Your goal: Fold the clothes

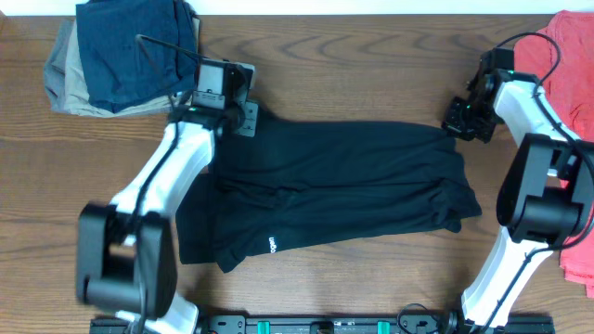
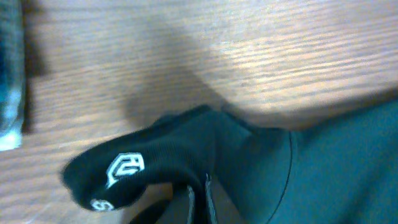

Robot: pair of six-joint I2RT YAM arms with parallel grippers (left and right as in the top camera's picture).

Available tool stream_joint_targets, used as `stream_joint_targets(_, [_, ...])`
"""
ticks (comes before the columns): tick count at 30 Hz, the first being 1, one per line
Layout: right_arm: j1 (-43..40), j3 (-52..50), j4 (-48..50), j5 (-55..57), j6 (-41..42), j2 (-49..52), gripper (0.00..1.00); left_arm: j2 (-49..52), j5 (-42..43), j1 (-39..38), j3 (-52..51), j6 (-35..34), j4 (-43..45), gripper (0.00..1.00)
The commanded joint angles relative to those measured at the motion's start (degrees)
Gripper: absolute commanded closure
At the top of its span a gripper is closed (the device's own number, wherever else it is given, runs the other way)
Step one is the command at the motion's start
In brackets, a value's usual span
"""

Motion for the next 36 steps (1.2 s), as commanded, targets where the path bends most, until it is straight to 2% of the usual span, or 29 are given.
stream_joint_targets(1, [-0.31, 0.44, -1.42, -0.79, 0.76, -5.42, 0.99, -3.69, 0.85, 0.2, -0.04, -0.26, -2.89, 0.94])
stream_joint_targets(6, [-0.31, 0.44, -5.75, -0.76, 0.76, -9.99, 0.98, -7.48, 0.87, 0.2, -0.04, -0.28, -9.79, 0.94])
stream_joint_targets(14, [-0.31, 0.44, -13.55, -0.66, 0.57, -15.74, 0.99, -8.28, 0.85, 0.22, -0.04, -0.79, -21.35, 0.94])
stream_joint_targets(19, [-0.31, 0.31, -18.08, 1.73, -0.72, -15.93, 0.99, -9.22, 0.87, 0.2, 0.0, -4.85, -26.95, 0.94])
stream_joint_targets(24, [-0.31, 0.28, -22.53, 6.82, -0.72, -15.93, 0.99, -12.61, 0.87, 0.2, 0.0, -4.81, -35.32, 0.94])
stream_joint_targets(30, [-0.31, 0.28, -27.63, 7.04, -1.2, -15.93, 0.99, -15.8, 0.83, 0.22, 0.0, -4.79, -43.89, 0.94])
stream_joint_targets(36, [0.04, 0.22, -30.32, 6.99, -1.16, -15.93, 0.99, -15.41, 0.83, 0.2, -0.68, -4.81, -47.23, 0.94])
